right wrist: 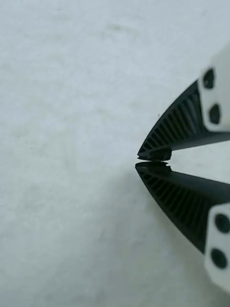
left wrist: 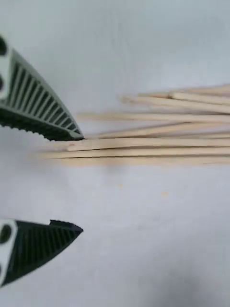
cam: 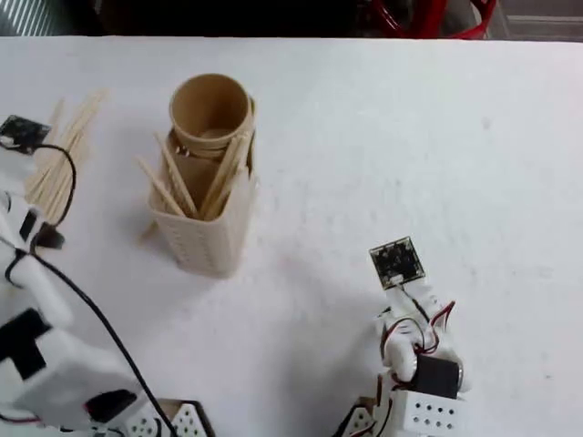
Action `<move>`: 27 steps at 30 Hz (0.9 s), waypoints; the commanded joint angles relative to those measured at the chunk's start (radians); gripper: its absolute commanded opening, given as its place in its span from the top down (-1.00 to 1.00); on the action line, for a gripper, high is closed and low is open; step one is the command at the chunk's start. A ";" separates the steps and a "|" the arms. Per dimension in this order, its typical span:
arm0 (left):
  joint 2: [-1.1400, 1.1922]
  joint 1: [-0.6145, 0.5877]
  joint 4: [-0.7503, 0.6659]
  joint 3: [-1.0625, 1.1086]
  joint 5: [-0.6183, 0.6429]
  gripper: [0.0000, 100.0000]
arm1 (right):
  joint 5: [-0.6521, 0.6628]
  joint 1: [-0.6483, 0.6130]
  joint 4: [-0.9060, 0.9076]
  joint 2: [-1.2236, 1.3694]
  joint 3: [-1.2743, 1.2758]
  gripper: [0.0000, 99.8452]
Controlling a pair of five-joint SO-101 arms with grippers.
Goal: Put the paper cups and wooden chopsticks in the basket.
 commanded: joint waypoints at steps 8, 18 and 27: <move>0.289 0.053 -0.146 -0.209 0.041 0.50 | 0.003 0.004 -0.016 -0.007 0.009 0.96; 0.503 0.073 -0.149 -0.350 0.094 0.50 | 0.003 0.004 -0.016 -0.007 0.009 0.96; 0.601 0.111 -0.101 -0.381 0.098 0.69 | 0.003 0.004 -0.016 -0.007 0.009 0.96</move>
